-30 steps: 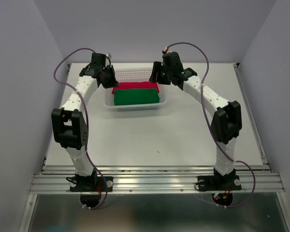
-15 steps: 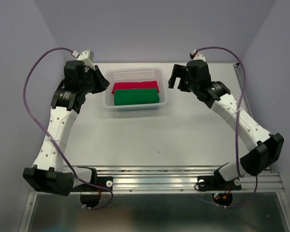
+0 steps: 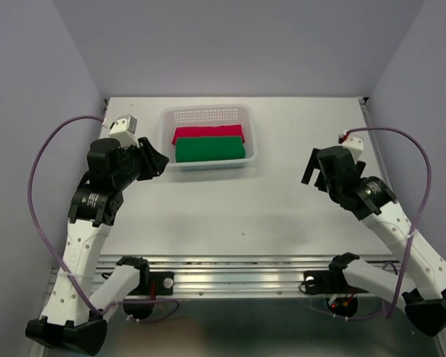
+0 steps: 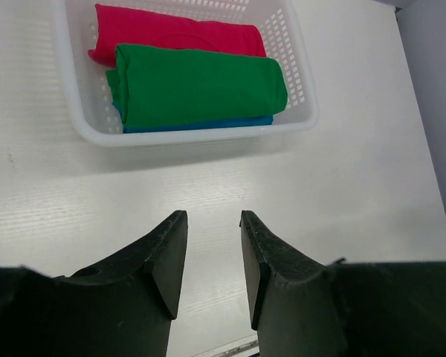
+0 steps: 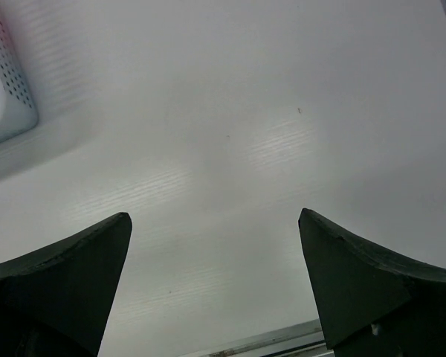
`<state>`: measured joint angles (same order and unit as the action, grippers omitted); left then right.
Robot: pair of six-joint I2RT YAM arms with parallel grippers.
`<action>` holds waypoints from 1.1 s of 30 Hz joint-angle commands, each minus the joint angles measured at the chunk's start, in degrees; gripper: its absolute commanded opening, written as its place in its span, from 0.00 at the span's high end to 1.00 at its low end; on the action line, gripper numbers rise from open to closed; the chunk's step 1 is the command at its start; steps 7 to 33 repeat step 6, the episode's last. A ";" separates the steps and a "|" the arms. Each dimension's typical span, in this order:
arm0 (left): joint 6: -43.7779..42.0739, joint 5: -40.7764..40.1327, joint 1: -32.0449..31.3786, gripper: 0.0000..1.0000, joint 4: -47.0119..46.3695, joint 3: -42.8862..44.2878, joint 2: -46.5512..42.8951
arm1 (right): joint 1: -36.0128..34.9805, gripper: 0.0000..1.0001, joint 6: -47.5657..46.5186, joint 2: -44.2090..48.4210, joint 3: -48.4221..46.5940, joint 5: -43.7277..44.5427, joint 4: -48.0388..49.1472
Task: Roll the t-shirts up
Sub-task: Reset both arms
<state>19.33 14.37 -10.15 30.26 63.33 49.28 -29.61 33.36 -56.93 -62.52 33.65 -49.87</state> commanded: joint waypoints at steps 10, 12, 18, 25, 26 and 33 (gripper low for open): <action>1.23 -2.07 -0.31 0.54 -0.64 -3.04 -4.63 | 0.07 0.00 6.01 11.13 2.32 5.11 -5.59; 1.23 -2.07 -0.31 0.54 -0.64 -3.04 -4.63 | 0.07 0.00 6.01 11.13 2.32 5.11 -5.59; 1.23 -2.07 -0.31 0.54 -0.64 -3.04 -4.63 | 0.07 0.00 6.01 11.13 2.32 5.11 -5.59; 1.23 -2.07 -0.31 0.54 -0.64 -3.04 -4.63 | 0.07 0.00 6.01 11.13 2.32 5.11 -5.59; 1.23 -2.07 -0.31 0.54 -0.64 -3.04 -4.63 | 0.07 0.00 6.01 11.13 2.32 5.11 -5.59; 1.23 -2.07 -0.31 0.54 -0.64 -3.04 -4.63 | 0.07 0.00 6.01 11.13 2.32 5.11 -5.59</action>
